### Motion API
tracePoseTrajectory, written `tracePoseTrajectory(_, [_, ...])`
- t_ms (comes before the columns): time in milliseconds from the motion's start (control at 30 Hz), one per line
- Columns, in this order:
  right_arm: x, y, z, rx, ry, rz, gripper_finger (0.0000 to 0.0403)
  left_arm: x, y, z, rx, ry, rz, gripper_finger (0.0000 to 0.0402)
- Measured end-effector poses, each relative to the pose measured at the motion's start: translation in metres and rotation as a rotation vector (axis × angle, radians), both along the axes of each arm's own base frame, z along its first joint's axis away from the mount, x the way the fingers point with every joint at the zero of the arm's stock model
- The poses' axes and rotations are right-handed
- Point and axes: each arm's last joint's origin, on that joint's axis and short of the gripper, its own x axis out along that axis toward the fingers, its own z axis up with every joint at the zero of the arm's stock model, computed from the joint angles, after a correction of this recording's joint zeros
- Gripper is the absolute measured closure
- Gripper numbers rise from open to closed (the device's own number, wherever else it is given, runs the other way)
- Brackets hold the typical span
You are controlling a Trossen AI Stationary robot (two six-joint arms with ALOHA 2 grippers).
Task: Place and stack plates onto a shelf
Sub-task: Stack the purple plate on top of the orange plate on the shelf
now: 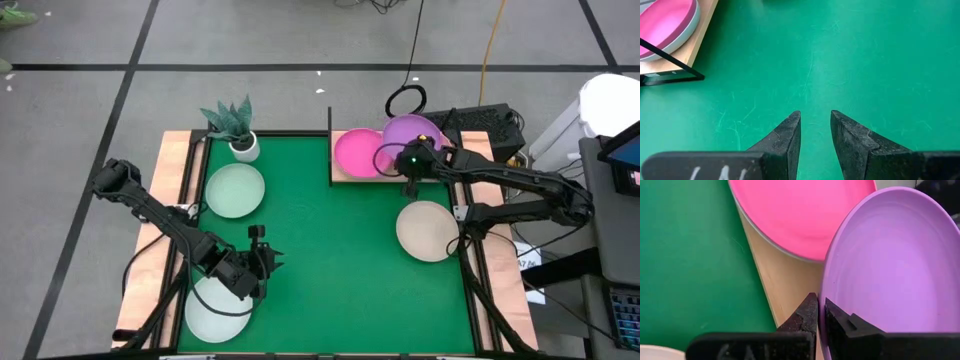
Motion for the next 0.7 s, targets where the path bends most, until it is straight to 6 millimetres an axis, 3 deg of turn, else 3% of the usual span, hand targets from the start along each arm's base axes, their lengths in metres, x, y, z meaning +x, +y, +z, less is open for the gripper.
tracePoseTrajectory(700, [-0.015,-0.012,-0.013,0.046,0.028,-0.14,0.0399,0.0,0.0,0.0,0.006,0.002,-0.006,0.0289])
